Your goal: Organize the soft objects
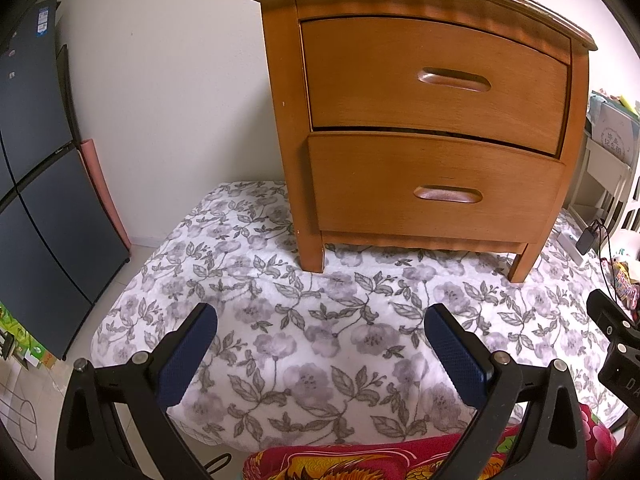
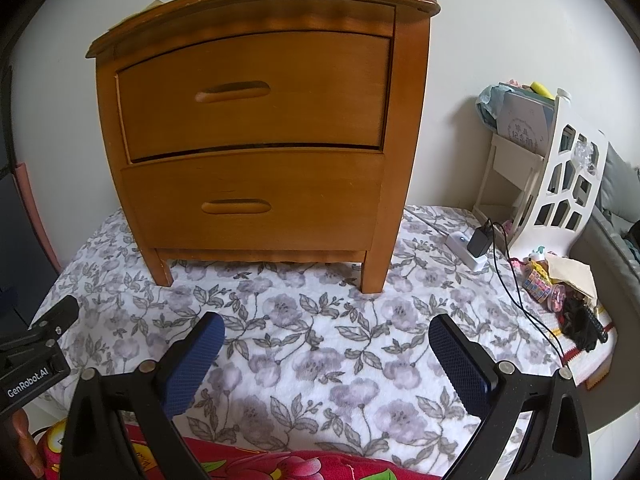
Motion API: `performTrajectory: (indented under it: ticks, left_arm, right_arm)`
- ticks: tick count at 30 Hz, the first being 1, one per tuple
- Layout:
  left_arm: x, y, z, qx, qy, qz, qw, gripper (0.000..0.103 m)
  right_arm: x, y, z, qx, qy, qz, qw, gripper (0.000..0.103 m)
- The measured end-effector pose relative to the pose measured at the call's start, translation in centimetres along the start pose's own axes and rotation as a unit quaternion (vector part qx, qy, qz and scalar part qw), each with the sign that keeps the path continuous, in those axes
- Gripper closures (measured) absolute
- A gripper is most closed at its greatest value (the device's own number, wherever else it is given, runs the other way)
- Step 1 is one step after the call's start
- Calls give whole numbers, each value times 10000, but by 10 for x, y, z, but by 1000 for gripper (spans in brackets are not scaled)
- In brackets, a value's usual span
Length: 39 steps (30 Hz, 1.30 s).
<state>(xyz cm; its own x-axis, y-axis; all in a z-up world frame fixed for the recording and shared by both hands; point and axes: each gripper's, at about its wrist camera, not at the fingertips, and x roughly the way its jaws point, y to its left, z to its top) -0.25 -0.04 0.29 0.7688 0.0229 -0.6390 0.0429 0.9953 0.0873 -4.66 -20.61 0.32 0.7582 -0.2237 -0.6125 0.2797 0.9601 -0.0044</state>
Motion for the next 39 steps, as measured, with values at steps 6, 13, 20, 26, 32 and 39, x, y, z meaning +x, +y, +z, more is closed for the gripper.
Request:
performTrajectory:
  ticks: [6,13,20,26,32,39]
  left_arm:
    - [0,0,0,-2,0,-2,10000,0]
    - [0,0,0,-2,1,-2,10000,0]
    - [1,0,0,-5,9,-35,10000,0]
    - [12,3,9,-88,190,-250,9995,0]
    - [22,2,55,81,-14,-428,9990,0]
    - [37,-30,125,1014,-395,-875,9902,0]
  right_arm:
    - [0,0,1,-3,3,3,10000,0]
    - [1,-1,1,-6,-2,4,10000,0]
    - [0,-2,0,16,4,7,10000,0]
    - [-4,-2,-1,61,-25,-35,10000,0]
    - [-18,-13,-2,341,-322,-34,9989,0]
    - [-16,-32,3,778,-302,38,9965,0]
